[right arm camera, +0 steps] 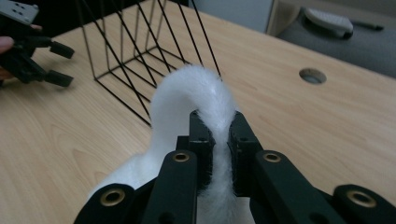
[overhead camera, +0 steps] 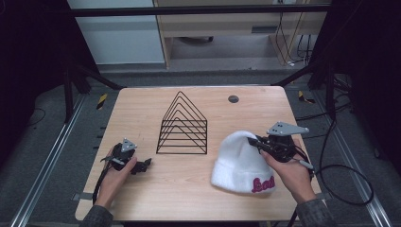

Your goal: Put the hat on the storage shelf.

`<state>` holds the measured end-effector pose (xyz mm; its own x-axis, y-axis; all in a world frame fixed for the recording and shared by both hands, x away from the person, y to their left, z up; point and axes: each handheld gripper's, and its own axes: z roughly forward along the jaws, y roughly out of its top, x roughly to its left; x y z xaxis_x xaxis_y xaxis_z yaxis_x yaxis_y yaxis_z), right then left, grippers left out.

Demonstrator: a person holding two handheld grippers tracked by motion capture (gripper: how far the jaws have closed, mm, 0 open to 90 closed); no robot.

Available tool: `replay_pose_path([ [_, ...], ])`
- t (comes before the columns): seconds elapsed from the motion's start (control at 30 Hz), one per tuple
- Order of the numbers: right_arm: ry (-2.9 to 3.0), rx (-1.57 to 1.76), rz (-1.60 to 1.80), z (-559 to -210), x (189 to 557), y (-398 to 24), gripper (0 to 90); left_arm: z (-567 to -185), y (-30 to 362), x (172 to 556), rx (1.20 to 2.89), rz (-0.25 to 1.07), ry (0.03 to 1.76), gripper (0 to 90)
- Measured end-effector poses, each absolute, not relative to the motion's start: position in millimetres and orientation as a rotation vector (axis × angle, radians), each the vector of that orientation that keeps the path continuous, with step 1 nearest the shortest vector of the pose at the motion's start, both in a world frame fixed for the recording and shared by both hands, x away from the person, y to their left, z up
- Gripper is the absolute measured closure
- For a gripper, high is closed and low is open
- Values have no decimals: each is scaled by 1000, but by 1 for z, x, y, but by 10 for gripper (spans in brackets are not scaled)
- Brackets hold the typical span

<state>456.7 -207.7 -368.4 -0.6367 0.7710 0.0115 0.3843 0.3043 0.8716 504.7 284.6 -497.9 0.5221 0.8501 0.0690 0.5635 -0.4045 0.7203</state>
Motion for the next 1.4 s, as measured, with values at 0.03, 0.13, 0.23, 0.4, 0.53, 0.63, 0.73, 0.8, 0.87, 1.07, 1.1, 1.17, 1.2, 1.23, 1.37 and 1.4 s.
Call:
replay_pose_path([
  [0.03,2164,1009,1285,-365,454,-207,831,-493,283,503,2087,569,1136,37],
  [0.13,2138,946,1344,-344,447,-202,832,-469,276,496,2046,601,1062,35],
  [0.23,2130,900,1344,-331,446,-199,832,-451,272,492,2037,628,1015,32],
  [0.4,2096,846,1346,-307,452,-194,832,-412,261,485,2010,641,939,30],
  [0.53,2046,828,1358,-278,462,-191,832,-390,252,480,2012,637,877,28],
  [0.63,2005,821,1380,-255,469,-190,832,-374,244,476,2005,621,838,28],
  [0.73,1970,797,1376,-229,476,-182,831,-359,234,473,2003,602,795,26],
  [0.8,1963,793,1375,-224,478,-180,832,-350,227,473,2016,595,764,26],
  [0.87,1946,780,1377,-212,482,-174,831,-344,221,474,2019,596,752,28],
  [1.07,1930,750,1391,-190,491,-154,831,-325,203,480,2038,603,705,33],
  [1.1,1927,750,1394,-187,491,-150,832,-323,201,481,2036,600,705,35],
  [1.17,1918,747,1403,-182,492,-144,831,-319,196,484,2035,601,702,29],
  [1.2,1915,747,1409,-180,493,-142,832,-316,194,486,2031,603,706,26],
  [1.23,1912,740,1419,-176,493,-139,831,-315,193,488,2028,602,699,31],
  [1.37,1909,727,1430,-169,494,-130,831,-312,190,493,2025,574,689,42],
  [1.4,1908,725,1438,-167,495,-127,831,-311,190,494,2021,569,692,42],
])
